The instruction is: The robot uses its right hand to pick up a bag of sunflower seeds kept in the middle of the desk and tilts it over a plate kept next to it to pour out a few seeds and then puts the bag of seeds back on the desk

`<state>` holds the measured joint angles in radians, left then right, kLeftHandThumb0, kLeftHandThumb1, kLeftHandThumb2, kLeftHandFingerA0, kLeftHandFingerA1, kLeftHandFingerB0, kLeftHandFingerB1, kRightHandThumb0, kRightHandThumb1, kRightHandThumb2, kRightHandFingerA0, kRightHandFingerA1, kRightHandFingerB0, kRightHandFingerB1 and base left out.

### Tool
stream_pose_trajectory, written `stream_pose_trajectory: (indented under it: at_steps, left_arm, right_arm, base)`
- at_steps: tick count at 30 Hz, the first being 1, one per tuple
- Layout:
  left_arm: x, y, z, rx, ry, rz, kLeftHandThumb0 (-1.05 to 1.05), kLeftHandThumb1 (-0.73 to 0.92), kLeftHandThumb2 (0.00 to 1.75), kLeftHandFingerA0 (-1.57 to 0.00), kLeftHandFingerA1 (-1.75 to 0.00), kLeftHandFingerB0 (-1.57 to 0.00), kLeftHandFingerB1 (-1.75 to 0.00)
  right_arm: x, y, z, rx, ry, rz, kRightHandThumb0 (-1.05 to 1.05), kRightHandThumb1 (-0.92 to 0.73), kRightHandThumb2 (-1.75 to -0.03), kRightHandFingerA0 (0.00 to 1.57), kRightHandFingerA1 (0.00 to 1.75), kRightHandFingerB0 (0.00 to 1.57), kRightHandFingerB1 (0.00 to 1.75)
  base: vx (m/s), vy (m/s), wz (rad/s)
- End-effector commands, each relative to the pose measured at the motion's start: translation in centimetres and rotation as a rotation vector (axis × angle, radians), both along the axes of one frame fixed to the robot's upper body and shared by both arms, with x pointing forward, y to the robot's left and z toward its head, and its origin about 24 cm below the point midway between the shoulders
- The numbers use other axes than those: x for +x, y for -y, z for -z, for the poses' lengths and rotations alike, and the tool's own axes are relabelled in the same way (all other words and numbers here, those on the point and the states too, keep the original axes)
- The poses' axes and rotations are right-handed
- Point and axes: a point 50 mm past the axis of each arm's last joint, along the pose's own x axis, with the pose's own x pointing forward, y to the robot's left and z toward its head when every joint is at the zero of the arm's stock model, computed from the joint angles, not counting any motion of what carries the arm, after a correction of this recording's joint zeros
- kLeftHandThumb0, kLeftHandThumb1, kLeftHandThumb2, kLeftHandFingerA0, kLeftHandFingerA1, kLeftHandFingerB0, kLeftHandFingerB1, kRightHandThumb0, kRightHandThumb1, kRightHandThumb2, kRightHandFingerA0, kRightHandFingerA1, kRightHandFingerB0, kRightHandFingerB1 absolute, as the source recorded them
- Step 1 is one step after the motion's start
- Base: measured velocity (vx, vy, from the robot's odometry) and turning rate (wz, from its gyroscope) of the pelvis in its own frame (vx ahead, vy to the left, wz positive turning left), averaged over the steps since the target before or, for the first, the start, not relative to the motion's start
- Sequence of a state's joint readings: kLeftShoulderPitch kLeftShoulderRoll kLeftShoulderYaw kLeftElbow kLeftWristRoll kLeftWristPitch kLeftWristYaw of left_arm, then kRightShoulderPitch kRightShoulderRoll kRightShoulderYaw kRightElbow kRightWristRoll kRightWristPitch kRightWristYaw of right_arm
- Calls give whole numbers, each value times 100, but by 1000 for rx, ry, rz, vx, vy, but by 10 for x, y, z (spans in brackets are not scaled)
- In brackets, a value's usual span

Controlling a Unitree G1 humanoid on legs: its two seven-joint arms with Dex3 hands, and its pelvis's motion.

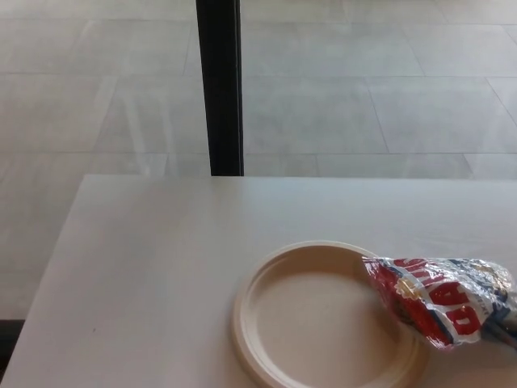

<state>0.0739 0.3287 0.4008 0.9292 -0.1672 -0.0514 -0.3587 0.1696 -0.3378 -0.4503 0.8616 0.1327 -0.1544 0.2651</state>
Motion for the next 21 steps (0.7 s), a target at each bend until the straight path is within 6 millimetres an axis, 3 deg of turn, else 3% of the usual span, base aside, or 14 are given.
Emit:
stream_pose_trajectory:
  at_steps: [1, 3, 4, 5, 6, 7, 8, 9, 10, 13, 16, 17, 18, 21]
  left_arm:
    - [-4, -11, -4, -119, 46, -107, -64, 51, 110, -20, -71, -2, -57]
    - [-5, -15, -5, -154, 60, -200, -66, 48, 108, -22, -75, -1, -57]
    - [-5, -16, -5, -153, 58, -197, -63, 67, 85, -14, -92, -5, -63]
    - [-5, -19, -8, -139, 46, -188, -67, 53, 110, -14, -69, 0, -54]
    - [-5, -19, -8, -139, 45, -187, -67, 53, 110, -14, -69, 0, -54]
    - [-8, -21, -7, -131, 33, -204, -68, 70, 84, -6, -85, 0, -54]
    - [-8, -25, -9, -114, 27, -214, -67, 72, 82, -9, -84, 0, -51]
    - [-8, -26, -10, -109, 26, -221, -67, 72, 82, -9, -84, 0, -51]
    - [-7, -29, -14, -103, 32, -213, -71, 54, 111, -6, -65, -1, -49]
    - [-4, -37, -22, -93, 65, -253, -76, 49, 108, -12, -69, -4, -53]
    - [-3, -41, -27, -83, 79, -242, -69, 57, 110, -10, -69, 0, -52]
    - [-6, -46, -29, -56, 75, -246, -72, 75, 83, -10, -78, -1, -50]
    - [-6, -47, -31, -51, 78, -247, -71, 76, 85, -10, -79, -1, -50]
    - [-7, -51, -34, -53, 92, -292, -70, 55, 110, -11, -68, 0, -51]
  right_arm:
    - [-12, 11, -7, 136, 95, 146, -69, -65, -89, 0, 5, 0, 0]
    - [-17, 17, -6, 169, 81, 201, -91, -67, -100, 0, 12, 0, 6]
    - [-18, 21, -6, 177, 71, 245, -68, -82, -68, 0, 0, 0, 1]
    - [-18, 27, -6, 187, 71, 307, -89, -69, -97, 0, 6, 0, 0]
    - [-18, 27, -6, 189, 72, 312, -89, -69, -97, 0, 6, 0, 0]
    - [-22, 33, -7, 194, 78, 367, -86, -69, -98, 0, 9, 0, 4]
    - [-22, 39, -10, 192, 107, 419, -90, -68, -95, 0, 2, 0, 0]
    - [-20, 42, -12, 192, 121, 440, -90, -68, -95, 0, 2, 0, 0]
    - [-15, 50, -18, 163, 135, 492, -92, -68, -93, 0, 0, 0, 0]
    - [-2, 67, -38, 110, 237, 610, -67, -83, -65, 0, 0, 0, 0]
    - [7, 78, -52, 85, 318, 714, -61, -84, -64, 0, 0, 0, 0]
    - [16, 85, -64, 74, 340, 776, -55, -74, -86, 0, 0, 0, 0]
    - [20, 89, -71, 85, 378, 812, -53, -85, -64, 0, 0, 0, 0]
    - [30, 100, -90, 107, 439, 877, -48, -85, -65, 0, 0, 0, 0]
  base:
    - [0, 0, 0]
    - [0, 0, 0]
    - [0, 0, 0]
    - [0, 0, 0]
    - [0, 0, 0]
    - [0, 0, 0]
    - [0, 0, 0]
    - [0, 0, 0]
    - [0, 0, 0]
    - [0, 0, 0]
    - [0, 0, 0]
    - [0, 0, 0]
    - [0, 0, 0]
    - [0, 0, 0]
